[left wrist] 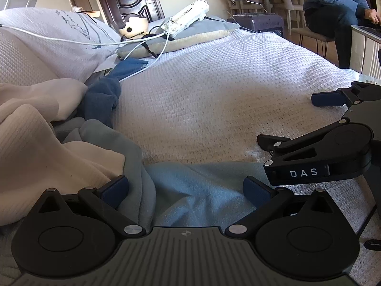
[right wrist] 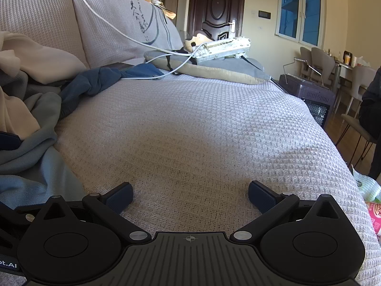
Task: Fold clothes
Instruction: 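Move both tools toward the clothes pile on the sofa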
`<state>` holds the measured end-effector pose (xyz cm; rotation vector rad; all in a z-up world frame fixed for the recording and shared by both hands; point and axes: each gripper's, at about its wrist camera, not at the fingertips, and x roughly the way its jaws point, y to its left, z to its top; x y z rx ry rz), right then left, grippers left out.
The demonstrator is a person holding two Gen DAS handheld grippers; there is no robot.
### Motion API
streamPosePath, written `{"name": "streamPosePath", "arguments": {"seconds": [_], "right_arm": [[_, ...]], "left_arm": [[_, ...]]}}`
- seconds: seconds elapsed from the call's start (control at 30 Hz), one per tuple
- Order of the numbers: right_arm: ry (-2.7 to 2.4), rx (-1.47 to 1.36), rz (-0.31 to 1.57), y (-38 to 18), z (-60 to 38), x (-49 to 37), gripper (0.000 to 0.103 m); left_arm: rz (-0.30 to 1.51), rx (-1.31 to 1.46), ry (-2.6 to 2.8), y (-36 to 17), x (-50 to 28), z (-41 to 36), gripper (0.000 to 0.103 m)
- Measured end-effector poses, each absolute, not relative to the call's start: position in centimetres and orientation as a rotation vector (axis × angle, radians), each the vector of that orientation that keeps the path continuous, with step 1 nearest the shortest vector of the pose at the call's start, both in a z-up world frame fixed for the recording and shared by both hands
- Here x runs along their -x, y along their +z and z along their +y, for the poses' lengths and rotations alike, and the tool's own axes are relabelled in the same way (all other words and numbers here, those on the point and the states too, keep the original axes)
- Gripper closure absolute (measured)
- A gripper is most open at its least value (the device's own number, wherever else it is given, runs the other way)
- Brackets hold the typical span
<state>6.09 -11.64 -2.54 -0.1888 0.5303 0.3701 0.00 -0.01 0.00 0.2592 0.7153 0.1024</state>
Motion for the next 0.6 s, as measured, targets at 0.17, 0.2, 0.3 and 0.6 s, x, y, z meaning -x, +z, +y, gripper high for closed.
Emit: {"name": "streamPosePath", "arguments": {"seconds": [0.17, 0.2, 0.3, 0.6], "right_arm": [[0.37, 0.187, 0.533, -2.59, -11.53, -6.07, 0.0], [0.371, 0.184, 0.534, -2.55, -11.56, -6.12, 0.0], [0.371, 0.184, 0.534, -2.55, -11.47, -6.16, 0.0], [0.37, 0.186, 0.538, -2.53, -11.5, -6.12, 0.0]], "left_arm": [[0.711, -0.237, 0.099, -0.1, -0.03, 0.07, 0.0], [0.707, -0.234, 0.101, -0.11, 0.13, 0.05, 0.0], [0.716, -0.208, 0.105, -0.04, 0.24, 0.25, 0.0], [0.727, -0.199, 0.107, -0.12, 0.01, 0.28, 0.0]]}}
